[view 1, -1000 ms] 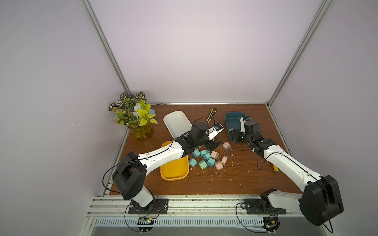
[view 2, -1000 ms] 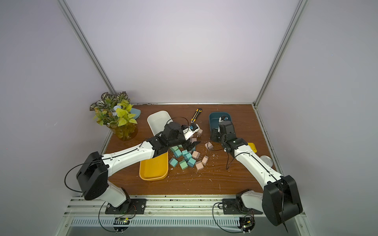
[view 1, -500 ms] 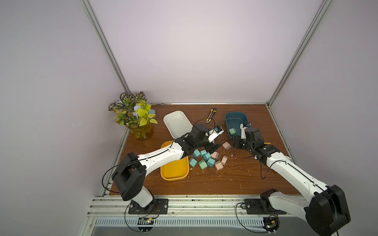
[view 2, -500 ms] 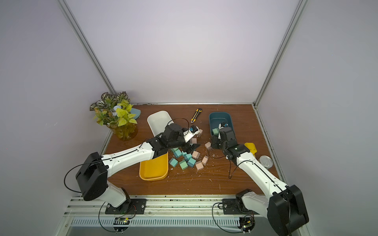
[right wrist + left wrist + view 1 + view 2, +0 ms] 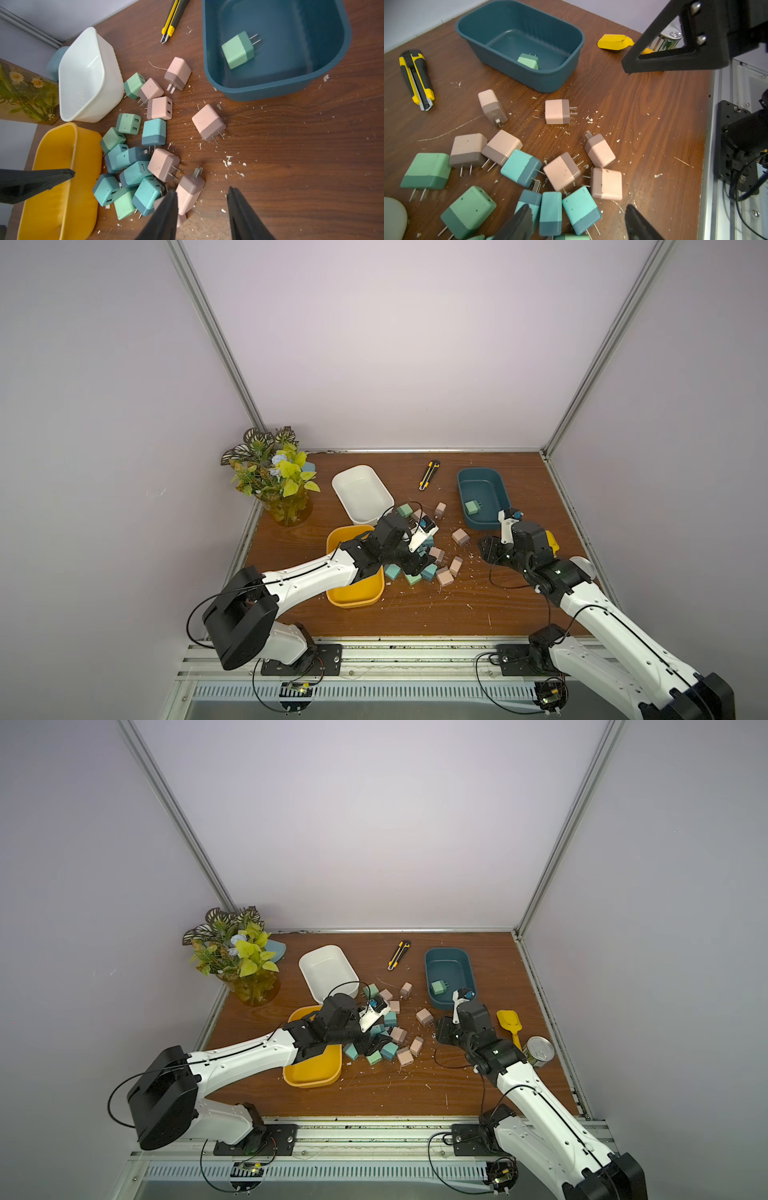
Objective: Place the plugs by color into the storage box
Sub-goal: Pick up the plug from the center of the board.
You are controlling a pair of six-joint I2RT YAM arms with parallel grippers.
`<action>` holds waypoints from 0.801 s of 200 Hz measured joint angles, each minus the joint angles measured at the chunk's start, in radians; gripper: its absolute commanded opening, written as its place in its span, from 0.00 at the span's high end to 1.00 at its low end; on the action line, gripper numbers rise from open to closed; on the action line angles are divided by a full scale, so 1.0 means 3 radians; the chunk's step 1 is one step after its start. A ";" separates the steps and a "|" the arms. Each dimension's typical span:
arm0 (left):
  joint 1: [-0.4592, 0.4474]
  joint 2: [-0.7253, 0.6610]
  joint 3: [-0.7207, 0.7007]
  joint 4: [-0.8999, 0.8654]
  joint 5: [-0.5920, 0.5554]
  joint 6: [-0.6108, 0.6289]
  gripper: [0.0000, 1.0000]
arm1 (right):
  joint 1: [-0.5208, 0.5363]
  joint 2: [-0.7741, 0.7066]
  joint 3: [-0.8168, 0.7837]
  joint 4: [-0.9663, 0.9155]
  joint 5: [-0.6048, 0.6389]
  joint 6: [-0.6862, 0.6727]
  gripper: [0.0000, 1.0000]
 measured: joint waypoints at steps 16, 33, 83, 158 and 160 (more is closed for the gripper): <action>-0.0010 0.0004 -0.0037 -0.0005 -0.0001 -0.0053 0.32 | 0.0000 -0.0046 -0.0017 -0.0076 -0.0057 0.0029 0.53; -0.0051 0.0027 -0.0039 0.0001 -0.0006 -0.0123 0.32 | 0.0000 -0.0112 -0.0064 -0.0137 -0.0117 0.0064 0.53; -0.0375 0.0384 0.0081 0.0032 -0.0117 -0.0264 0.34 | 0.0006 -0.0319 -0.0215 -0.0356 -0.0085 0.0120 0.53; -0.0451 0.1134 0.0617 0.0200 -0.0270 -0.0637 0.35 | 0.0006 -0.0511 -0.0310 -0.0451 0.0079 0.0160 0.48; -0.0453 0.1148 0.0624 0.0203 -0.0272 -0.0637 0.35 | 0.0006 -0.0518 -0.0310 -0.0454 0.0080 0.0160 0.48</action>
